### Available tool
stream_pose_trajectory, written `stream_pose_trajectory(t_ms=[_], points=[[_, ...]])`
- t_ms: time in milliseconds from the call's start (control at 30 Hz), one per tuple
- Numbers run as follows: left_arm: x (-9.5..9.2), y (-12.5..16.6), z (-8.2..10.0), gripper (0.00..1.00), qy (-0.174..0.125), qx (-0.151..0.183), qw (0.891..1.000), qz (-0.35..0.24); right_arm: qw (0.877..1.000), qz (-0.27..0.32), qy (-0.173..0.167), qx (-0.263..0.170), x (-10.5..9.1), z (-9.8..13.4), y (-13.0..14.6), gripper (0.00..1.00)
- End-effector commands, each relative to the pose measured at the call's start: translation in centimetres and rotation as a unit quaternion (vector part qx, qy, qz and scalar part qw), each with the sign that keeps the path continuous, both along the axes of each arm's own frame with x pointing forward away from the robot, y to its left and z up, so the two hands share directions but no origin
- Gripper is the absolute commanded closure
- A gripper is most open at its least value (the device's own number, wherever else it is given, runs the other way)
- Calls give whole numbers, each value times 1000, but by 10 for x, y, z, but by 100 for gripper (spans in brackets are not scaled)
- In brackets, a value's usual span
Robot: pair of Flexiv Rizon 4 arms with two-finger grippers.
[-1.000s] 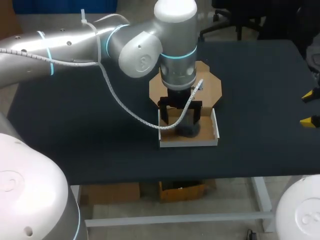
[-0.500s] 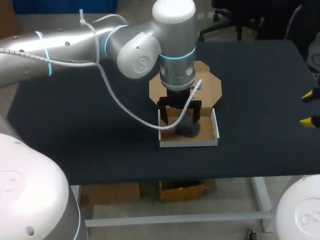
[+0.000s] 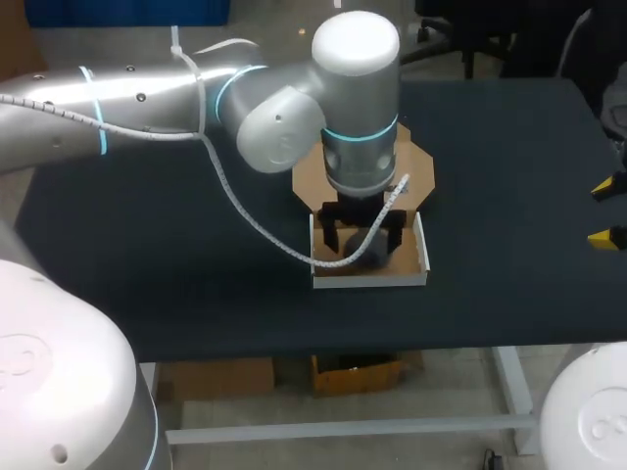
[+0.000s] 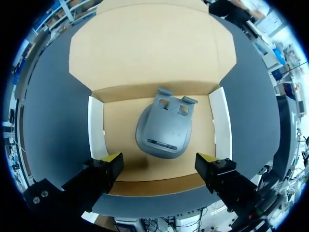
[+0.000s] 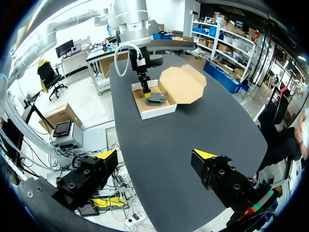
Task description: Assemble the packaging by folding the flat box into shape, placing the metal phone stand inside, and closing the box properly
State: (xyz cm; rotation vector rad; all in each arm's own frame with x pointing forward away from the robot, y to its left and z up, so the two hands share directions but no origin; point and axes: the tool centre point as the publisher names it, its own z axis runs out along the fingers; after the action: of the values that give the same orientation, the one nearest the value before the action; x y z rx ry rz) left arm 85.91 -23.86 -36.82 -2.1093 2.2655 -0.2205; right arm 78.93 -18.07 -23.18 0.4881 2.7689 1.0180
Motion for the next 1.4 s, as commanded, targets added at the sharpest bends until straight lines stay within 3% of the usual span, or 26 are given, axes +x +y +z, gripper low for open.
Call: stream_pose_trajectory(t_ms=[33, 467, 1400], points=[[2, -10, -5, 0, 6, 12, 1000, 3, 1000, 0, 0, 0, -1, 1, 0, 0], [-5, -15, -17, 0, 18, 9, 999, 26, 1000, 0, 0, 0, -1, 1, 0, 0], [-48, -21, -24, 0, 40, 17, 998, 52, 1000, 0, 0, 0, -1, 1, 0, 0]])
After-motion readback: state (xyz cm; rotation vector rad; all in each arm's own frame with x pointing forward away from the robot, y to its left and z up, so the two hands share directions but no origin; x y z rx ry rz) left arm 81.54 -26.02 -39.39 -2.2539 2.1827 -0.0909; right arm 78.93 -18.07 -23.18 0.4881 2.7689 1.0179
